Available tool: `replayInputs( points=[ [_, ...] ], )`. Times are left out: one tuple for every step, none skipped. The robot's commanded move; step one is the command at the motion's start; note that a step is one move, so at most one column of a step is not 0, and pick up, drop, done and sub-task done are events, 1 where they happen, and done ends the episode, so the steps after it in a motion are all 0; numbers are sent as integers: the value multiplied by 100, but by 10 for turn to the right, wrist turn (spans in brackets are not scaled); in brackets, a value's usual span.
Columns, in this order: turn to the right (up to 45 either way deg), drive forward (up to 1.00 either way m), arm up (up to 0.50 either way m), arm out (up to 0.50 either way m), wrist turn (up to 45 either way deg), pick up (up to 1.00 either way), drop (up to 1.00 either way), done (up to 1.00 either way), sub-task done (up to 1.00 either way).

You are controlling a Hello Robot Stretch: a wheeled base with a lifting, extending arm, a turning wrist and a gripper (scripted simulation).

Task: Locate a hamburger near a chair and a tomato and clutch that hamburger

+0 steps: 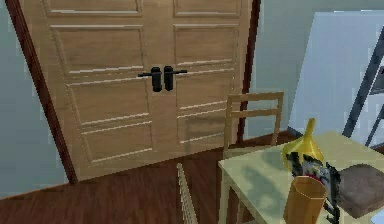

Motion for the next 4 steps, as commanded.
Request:
replayInputs(
  points=[
    [0, 0, 0, 34, 0, 0, 0, 0, 0],
    [0, 0, 0, 0, 450, 0, 0, 0, 0],
    [0, 0, 0, 0, 450, 0, 0, 0, 0],
    [0, 0, 0, 0, 300, 0, 0, 0, 0]
  ],
)
